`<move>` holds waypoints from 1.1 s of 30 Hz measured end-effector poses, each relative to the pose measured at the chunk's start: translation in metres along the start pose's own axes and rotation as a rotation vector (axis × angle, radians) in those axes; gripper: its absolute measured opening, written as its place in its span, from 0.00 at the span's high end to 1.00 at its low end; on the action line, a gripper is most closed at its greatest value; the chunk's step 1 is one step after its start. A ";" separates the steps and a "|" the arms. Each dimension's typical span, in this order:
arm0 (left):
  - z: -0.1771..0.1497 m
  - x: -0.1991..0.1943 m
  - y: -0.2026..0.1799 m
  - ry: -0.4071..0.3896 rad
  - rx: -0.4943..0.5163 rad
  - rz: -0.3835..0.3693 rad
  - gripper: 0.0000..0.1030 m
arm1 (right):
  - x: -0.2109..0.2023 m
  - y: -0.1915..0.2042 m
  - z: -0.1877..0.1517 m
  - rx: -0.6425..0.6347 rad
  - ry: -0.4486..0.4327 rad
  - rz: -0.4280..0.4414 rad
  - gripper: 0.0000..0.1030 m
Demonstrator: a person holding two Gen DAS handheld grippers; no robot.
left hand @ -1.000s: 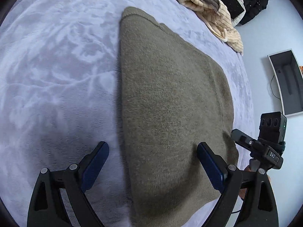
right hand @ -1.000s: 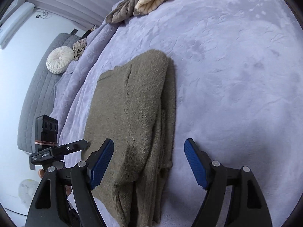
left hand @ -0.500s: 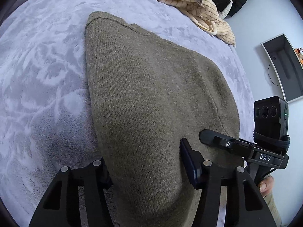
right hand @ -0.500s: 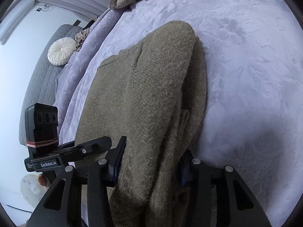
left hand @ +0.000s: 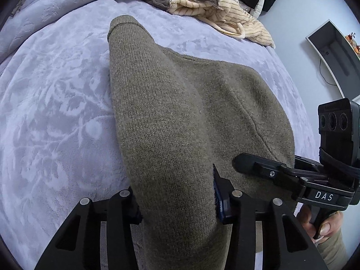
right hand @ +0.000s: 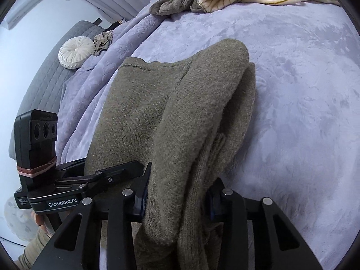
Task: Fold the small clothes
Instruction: 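Lift the held side with the right gripper and fold it over the body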
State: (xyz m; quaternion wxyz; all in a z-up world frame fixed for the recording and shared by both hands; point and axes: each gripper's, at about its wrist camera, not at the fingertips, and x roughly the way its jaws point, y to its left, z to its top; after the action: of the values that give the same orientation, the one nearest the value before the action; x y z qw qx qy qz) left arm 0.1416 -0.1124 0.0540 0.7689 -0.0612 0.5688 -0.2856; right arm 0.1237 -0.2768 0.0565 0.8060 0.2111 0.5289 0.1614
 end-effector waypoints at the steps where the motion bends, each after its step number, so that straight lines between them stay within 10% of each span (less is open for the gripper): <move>1: -0.002 -0.002 -0.001 -0.002 0.001 0.001 0.54 | -0.002 0.002 -0.001 -0.002 -0.001 -0.002 0.60; 33: -0.104 -0.085 -0.028 -0.077 0.053 0.043 0.54 | -0.048 0.081 -0.092 -0.084 -0.064 -0.067 0.60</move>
State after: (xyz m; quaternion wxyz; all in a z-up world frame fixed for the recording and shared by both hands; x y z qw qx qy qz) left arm 0.0203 -0.0681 0.1006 0.7975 -0.0396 0.5323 -0.2812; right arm 0.0176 -0.2151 0.1030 0.8356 0.1645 0.5023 0.1495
